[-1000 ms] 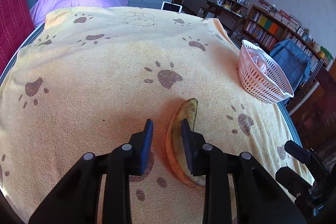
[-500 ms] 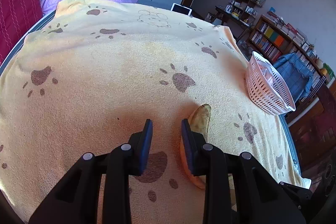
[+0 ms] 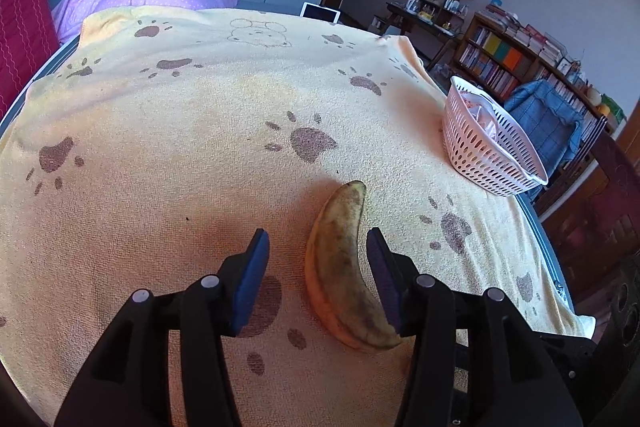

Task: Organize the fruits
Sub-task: 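Grasp the small brown kiwi with the right tool while the left tool hovers over the banana, then close the left tool on the banana's middle and lift it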

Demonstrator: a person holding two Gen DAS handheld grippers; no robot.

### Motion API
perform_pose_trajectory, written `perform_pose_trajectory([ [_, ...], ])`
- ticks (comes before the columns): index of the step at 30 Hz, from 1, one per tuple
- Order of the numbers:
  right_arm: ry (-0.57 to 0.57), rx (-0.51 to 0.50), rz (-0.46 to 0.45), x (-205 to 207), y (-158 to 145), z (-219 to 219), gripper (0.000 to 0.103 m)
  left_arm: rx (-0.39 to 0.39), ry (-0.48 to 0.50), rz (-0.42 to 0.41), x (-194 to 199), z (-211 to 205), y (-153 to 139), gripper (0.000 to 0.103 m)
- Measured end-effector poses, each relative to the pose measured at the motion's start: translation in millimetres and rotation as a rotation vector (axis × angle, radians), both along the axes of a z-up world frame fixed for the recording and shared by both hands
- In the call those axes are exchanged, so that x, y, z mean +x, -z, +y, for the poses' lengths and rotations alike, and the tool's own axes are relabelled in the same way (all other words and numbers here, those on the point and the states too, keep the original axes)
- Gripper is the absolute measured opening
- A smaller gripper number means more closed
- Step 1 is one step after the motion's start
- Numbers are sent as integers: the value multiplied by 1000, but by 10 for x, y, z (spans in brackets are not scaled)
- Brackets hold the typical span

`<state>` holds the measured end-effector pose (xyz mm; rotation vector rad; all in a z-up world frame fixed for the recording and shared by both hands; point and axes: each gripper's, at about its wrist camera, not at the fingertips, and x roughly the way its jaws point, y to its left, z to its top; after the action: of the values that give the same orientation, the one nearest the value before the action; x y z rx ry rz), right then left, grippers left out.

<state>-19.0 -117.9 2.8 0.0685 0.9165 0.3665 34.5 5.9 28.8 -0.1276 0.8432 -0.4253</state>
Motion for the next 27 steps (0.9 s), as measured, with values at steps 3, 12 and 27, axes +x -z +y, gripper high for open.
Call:
perform_pose_trajectory([
  [3, 15, 14, -5, -19, -13, -60, 30, 31, 16, -1, -15, -89, 24, 51],
  [12, 33, 51, -23, -68, -55, -167, 30, 83, -26, 31, 57, -31, 123, 59],
  [27, 49, 92, -37, -145, -100, -307, 30, 114, -75, -19, -108, 302, 13, 63],
])
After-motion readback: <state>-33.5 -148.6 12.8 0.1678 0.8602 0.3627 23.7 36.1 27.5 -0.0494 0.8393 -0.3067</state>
